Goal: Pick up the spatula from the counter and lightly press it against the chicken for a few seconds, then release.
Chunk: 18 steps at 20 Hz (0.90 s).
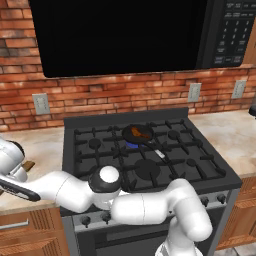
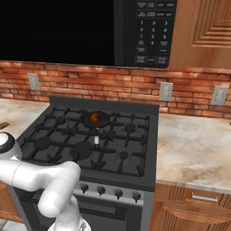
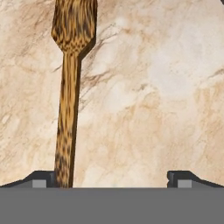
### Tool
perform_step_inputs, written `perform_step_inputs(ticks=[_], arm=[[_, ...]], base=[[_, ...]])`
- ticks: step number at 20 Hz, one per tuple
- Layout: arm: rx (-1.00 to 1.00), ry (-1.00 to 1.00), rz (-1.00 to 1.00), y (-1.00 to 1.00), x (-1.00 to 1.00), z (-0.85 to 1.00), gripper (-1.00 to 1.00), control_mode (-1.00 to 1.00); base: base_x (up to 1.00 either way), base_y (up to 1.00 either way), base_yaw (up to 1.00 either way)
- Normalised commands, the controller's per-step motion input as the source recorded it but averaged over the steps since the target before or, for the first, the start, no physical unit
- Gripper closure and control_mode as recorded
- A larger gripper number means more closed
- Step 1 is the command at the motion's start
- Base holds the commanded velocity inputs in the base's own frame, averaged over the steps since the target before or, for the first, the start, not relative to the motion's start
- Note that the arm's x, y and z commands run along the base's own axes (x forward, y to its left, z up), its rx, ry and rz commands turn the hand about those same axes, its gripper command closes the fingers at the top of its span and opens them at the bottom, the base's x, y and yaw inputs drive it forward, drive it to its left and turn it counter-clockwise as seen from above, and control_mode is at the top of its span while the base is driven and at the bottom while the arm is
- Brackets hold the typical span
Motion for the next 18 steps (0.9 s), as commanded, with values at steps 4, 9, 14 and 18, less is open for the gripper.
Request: perform_step_inputs(ticks=[4, 9, 14, 18], arm=[[0.0, 0.0, 0.0, 0.0, 0.0, -0.12, -1.0, -1.0], [0.0, 0.0, 0.0, 0.0, 0.03, -0.1, -1.0, -1.0], [0.0, 0.0, 0.0, 0.0, 0.07, -0.07, -1.0, -1.0], [0.0, 0.0, 0.0, 0.0, 0.08, -0.07, -1.0, -1.0]], base=[[0.0, 0.0, 0.0], [0.0, 0.0, 0.0], [0.0, 0.0, 0.0], [0.0, 0.0, 0.0]])
